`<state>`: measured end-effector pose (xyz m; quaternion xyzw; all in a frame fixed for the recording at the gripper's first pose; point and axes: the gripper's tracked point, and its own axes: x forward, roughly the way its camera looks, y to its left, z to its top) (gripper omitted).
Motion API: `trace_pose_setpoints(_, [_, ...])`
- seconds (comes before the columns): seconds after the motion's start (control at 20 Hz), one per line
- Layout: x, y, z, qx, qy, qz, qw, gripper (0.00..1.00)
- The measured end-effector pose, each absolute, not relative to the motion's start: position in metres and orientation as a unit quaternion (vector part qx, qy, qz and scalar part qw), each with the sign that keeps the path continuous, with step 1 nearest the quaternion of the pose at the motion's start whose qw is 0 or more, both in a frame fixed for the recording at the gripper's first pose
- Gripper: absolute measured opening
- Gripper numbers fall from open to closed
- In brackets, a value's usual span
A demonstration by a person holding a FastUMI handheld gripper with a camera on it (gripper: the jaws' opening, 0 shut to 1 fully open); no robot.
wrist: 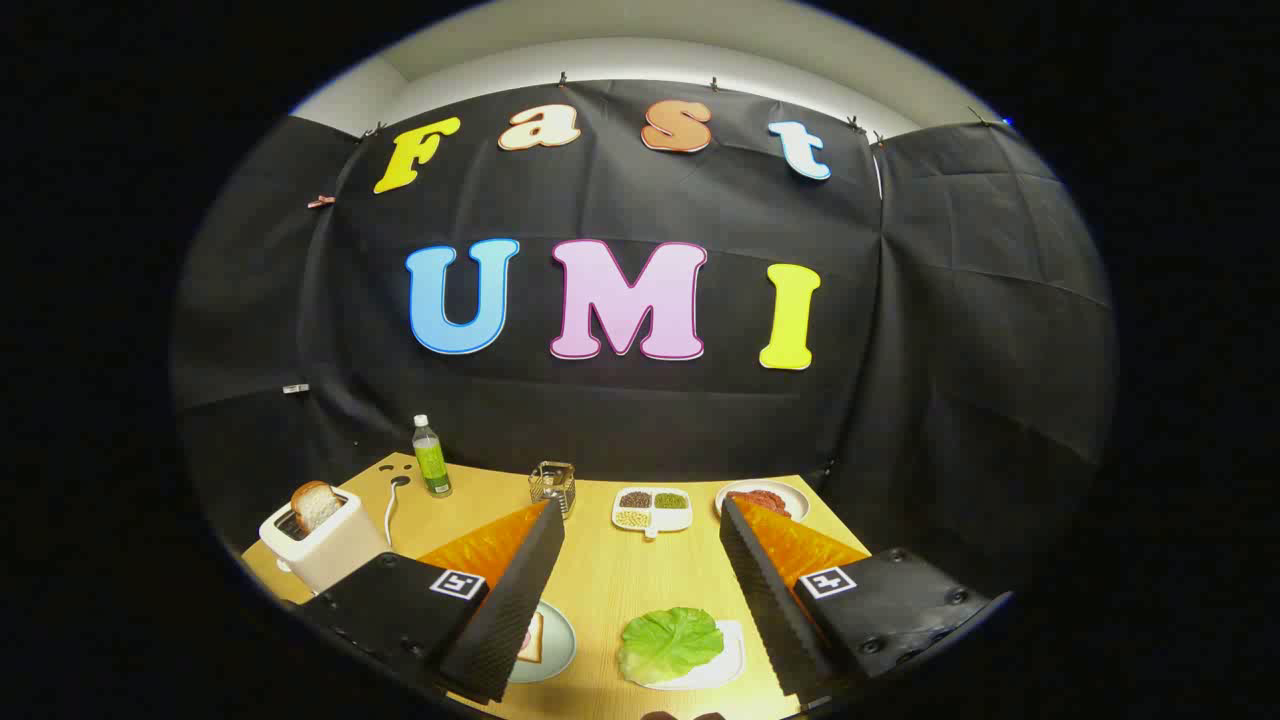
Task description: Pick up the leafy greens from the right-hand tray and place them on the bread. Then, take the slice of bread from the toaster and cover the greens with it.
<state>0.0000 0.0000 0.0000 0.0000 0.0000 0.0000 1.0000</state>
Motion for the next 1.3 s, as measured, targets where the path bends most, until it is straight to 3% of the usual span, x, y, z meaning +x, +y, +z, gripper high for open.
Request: trace_pose_setpoints(1.3, [0.014, -0.035, -0.056, 0.049, 0.087, -0.014, 0.995, 0.98])
